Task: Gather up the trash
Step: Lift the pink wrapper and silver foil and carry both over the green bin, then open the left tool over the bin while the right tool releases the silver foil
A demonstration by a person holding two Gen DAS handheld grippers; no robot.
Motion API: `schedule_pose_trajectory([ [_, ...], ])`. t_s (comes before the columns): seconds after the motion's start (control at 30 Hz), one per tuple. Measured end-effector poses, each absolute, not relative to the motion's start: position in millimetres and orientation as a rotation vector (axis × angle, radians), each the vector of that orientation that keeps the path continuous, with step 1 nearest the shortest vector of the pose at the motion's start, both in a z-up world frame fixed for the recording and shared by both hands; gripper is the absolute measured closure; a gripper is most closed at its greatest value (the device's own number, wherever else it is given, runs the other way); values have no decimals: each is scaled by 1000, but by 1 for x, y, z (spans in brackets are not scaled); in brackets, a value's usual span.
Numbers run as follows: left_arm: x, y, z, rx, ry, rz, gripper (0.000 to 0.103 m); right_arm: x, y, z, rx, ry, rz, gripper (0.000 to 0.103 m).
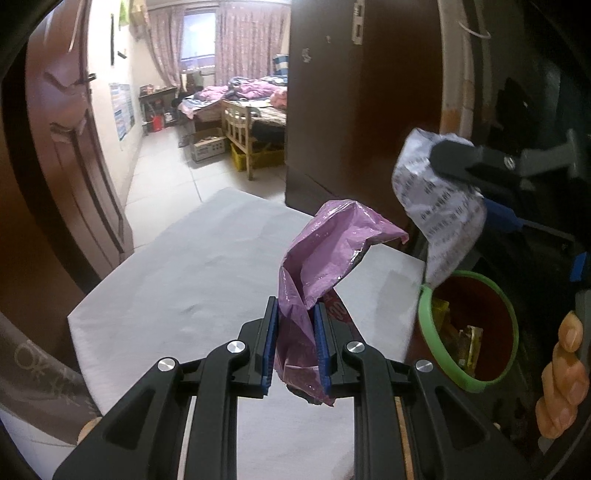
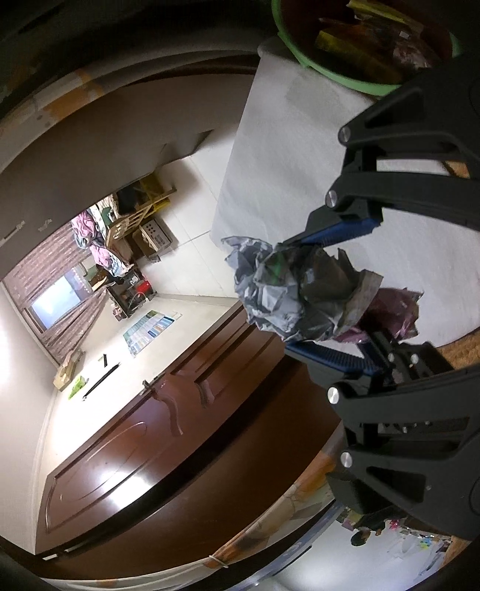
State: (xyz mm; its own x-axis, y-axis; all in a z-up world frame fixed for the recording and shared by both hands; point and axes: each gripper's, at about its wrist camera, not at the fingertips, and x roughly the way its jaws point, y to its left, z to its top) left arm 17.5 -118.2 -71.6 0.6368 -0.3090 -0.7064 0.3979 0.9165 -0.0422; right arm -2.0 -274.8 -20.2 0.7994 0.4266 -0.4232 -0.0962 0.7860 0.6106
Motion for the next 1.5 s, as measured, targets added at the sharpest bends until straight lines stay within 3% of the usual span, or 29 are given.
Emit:
schedule_pose_trajectory([
  [1.5,-6,-299,-128,285,1023,-810,87,-24,-402,-7,672,469,178,53],
])
